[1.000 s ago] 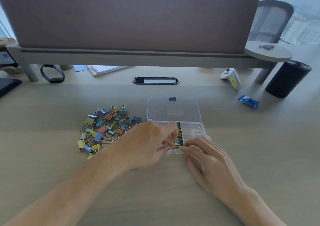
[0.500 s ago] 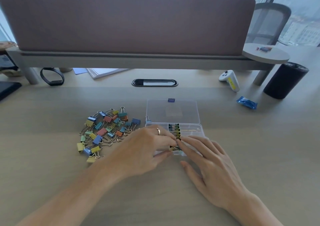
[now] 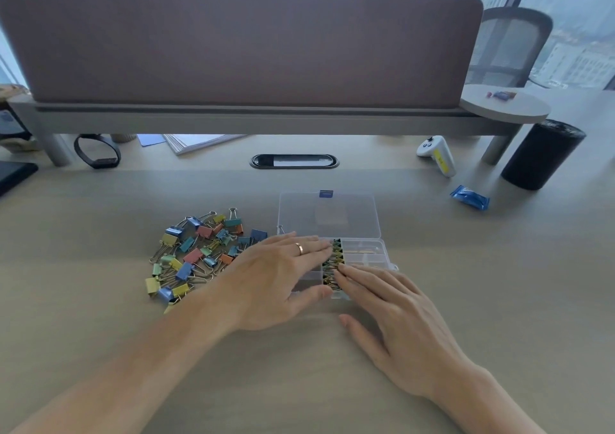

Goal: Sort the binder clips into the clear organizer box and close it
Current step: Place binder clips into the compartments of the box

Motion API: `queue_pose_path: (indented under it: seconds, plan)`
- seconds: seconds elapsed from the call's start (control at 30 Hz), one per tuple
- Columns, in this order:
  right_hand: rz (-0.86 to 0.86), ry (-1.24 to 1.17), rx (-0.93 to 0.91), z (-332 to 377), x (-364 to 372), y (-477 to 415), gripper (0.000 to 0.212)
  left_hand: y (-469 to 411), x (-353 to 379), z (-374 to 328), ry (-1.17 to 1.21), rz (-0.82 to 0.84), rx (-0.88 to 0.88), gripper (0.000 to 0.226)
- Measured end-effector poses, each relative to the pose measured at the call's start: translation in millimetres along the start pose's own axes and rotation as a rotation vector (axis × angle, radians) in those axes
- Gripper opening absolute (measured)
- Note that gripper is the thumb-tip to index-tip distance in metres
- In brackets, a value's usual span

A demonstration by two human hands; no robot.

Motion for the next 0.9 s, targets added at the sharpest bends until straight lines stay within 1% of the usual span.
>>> queue_pose_path:
  seconds: [0.1,0.23,0.33,0.4,0.47,0.6,0.73,0.83,0.9]
  plan:
    - [-0.004,-0.016,0.007,-0.2,0.4,-1.3,0.050,-2.3,-1.7,-1.5,0.013,-0.031,0.006,0.065]
    - [0.009,-0.041,0.017,-0.3,0.7,-1.3,0.053,-6.6,0.8,-5.8,0.044,0.002,0.013,0.060]
    - [0.011,-0.074,0.031,-2.3,0.7,0.3,0.055,-4.5,-6.7,-3.7,0.157,-0.013,0.012,0.052]
    - [0.004,-0.099,0.048,-3.6,-0.1,0.9,0.056,1.1,-17.3,9.4,0.291,-0.065,-0.034,0.050]
    - [0.001,-0.121,0.068,-4.9,0.1,1.0,0.057,8.6,-27.1,31.8,0.380,-0.137,-0.125,0.046]
    - [-0.002,-0.146,0.091,-6.0,1.5,-0.1,0.054,25.1,-34.8,73.7,0.400,-0.239,-0.289,0.031]
    - [-0.030,-0.137,0.086,-5.3,0.9,0.3,0.051,32.5,-29.1,88.7,0.369,-0.209,-0.347,0.026]
    - [-0.032,-0.150,0.100,-6.6,1.2,0.8,0.051,31.8,-29.3,85.2,0.354,-0.179,-0.335,0.023]
    - [-0.035,-0.151,0.100,-7.1,1.6,1.1,0.050,29.3,-27.3,80.6,0.338,-0.130,-0.298,0.021]
Point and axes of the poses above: each hand's wrist, its own y-axis away from the middle knuckle, its own x-axis out of the palm, z = x × y, the point moved 5 cm from there along -y, towards the middle knuckle, and after that the axes turned 15 degrees about z, right-handed, at the moved point
